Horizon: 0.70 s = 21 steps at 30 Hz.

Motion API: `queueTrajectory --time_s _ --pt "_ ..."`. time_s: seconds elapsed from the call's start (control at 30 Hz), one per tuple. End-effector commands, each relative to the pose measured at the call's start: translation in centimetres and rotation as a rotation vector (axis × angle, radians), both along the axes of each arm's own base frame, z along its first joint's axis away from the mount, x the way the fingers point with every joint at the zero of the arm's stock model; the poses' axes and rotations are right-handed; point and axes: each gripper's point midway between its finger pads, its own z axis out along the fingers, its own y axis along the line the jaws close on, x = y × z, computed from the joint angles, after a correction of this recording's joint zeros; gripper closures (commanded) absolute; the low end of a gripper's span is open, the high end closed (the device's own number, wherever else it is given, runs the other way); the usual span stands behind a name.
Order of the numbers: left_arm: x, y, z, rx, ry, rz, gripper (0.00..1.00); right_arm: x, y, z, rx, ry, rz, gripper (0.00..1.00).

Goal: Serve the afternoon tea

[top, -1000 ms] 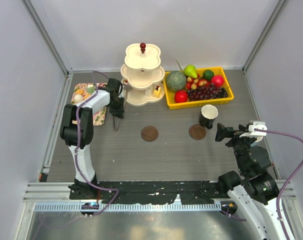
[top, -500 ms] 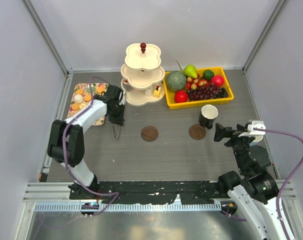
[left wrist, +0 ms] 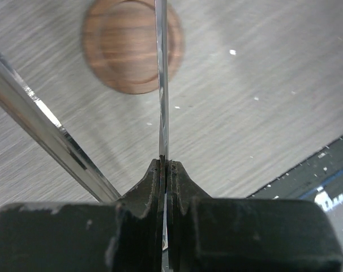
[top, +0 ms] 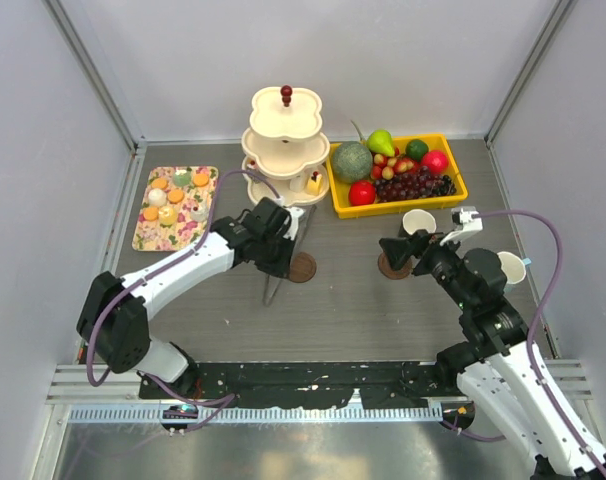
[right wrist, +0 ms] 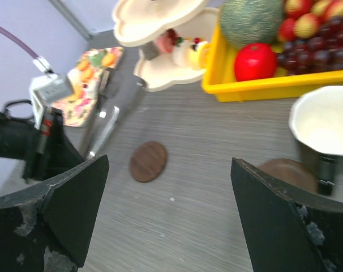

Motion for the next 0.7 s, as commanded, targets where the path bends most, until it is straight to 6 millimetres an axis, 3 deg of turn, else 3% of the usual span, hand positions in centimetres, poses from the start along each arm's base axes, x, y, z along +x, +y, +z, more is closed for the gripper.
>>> queueTrajectory --time_s 0.0,0.1,0.2,0.3,0.67 --pt "-0.5 -4.3 4.2 -0.128 -0.093 -0.098 0.99 0.7 4.5 3.4 0.281 -0.025 0.162 0.05" --pt "-1.8 -6.1 5.2 -0.152 -0.111 -0.168 1.0 1.9 6.1 3.0 0.363 0.011 0.204 0.04" --pt "-2.8 -7.7 5.9 -0.186 -0.124 -0.217 0.99 3.0 7.1 1.2 0.412 0.08 0.213 0.04" --pt "-3.7 -8.9 6.6 -0.225 -0.122 -0.258 0.99 3.6 8.1 1.4 0.458 0.081 0.257 0.04" --pt "-4.9 -11.1 8.2 -0.27 -0.133 -0.342 0.99 5.7 9.8 -2.1 0.552 0.196 0.265 0.0"
